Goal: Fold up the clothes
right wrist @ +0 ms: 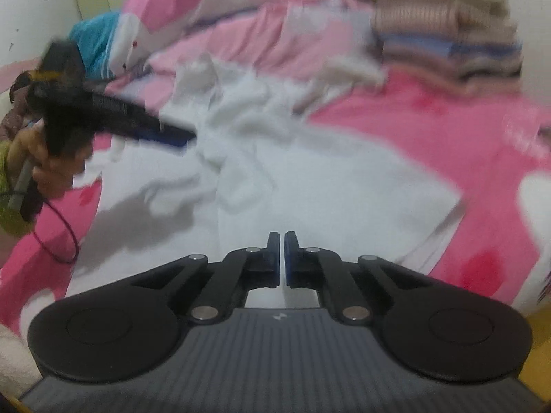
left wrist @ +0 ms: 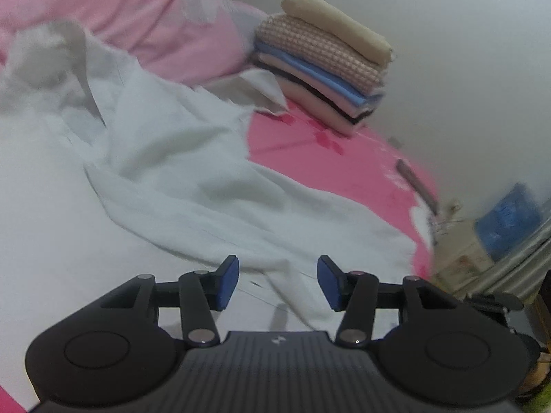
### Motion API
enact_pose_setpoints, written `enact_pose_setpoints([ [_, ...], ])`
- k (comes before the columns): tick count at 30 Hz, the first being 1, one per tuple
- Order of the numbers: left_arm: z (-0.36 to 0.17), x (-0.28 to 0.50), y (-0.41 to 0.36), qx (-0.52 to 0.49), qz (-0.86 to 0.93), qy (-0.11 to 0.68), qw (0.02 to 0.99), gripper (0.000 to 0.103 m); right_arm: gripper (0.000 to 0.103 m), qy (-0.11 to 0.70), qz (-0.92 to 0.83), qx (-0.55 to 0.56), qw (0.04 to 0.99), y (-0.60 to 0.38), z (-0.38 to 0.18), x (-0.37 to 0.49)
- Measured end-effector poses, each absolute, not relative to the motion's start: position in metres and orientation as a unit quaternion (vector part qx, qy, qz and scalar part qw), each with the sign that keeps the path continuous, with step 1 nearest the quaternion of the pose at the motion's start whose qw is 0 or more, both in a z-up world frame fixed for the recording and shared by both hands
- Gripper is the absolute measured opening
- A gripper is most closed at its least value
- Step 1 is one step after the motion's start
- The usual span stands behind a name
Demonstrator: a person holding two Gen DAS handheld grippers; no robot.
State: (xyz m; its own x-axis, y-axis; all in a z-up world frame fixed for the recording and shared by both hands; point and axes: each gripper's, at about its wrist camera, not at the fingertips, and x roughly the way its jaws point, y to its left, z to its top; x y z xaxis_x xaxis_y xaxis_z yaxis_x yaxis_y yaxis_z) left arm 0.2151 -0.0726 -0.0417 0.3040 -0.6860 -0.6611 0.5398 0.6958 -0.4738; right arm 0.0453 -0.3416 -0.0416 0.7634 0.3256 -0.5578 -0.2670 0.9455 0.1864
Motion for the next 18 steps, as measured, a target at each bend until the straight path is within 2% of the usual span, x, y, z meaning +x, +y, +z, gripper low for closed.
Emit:
enact_pose_setpoints([
  [5, -0.050, 0.213, -0.058, -0.157, -0.405, 0.474, 0.766, 0.056, 0.001, 0.231, 0.227, -0.001, 0.946, -0.327, -0.005, 0.024],
  [13, -0.061, 0.206, -0.041, -0.168, -0.395, 0.496, 0.755, 0.056, 0.001, 0.263, 0.323, -0.084, 0.905, -0.271, -0.026, -0.004],
  [16, -0.056, 0.205, -0.042, -0.154, -0.392, 0.486, 0.766, 0.056, 0.007, 0.278, 0.264, -0.020, 0.923, -0.297, -0.028, 0.013],
  [18, -0.048, 0.203, -0.046, -0.137, -0.390, 0.468, 0.781, 0.056, 0.020, 0.295, 0.222, 0.046, 0.928, -0.323, -0.033, 0.030],
])
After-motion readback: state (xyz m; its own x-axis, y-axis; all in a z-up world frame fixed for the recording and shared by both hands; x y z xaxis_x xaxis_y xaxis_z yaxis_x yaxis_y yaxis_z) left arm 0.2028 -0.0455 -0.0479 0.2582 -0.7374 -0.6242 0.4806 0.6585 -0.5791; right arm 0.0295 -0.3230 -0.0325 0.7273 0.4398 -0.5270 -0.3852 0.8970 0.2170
